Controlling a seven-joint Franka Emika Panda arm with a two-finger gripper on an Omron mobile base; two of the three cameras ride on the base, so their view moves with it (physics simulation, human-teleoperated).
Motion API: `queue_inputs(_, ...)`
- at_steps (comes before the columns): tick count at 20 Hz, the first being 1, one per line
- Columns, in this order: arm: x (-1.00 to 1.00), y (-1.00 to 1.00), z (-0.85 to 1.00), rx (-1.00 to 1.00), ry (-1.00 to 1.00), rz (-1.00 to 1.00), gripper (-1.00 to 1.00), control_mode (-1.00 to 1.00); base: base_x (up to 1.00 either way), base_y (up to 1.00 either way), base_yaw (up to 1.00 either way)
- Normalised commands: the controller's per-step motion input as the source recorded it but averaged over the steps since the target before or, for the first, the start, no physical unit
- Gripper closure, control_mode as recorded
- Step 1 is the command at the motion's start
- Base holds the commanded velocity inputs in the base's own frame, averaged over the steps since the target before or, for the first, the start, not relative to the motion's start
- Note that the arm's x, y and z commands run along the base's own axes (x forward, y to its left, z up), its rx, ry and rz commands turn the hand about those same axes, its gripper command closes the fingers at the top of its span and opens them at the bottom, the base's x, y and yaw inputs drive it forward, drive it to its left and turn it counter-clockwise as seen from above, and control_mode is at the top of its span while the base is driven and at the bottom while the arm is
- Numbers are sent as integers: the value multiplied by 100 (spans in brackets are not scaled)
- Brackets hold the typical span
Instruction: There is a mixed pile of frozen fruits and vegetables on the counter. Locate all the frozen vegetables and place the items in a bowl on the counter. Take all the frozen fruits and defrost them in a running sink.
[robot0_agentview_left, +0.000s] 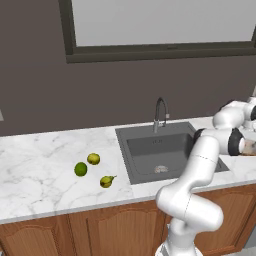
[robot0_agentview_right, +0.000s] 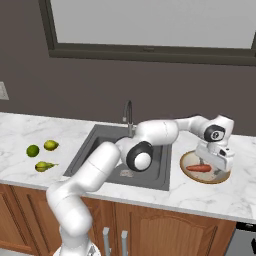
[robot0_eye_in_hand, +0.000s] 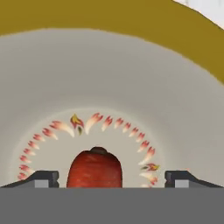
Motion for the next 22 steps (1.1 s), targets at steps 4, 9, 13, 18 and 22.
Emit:
queue_inputs(4,-44,4,43,0,-2,6,-100,-100,0,0,0)
queue_inputs(9,-42,33,52,-1,0,5,-100,-100,0,0,0)
queue_inputs(13,-36,51,30,-2,3,2,-100,-100,0,0,0)
queue_inputs(18,-37,66,25,-4,0,1,-100,-100,0,0,0)
queue_inputs(22,-37,67,47,-4,-4,1,-100,-100,0,0,0)
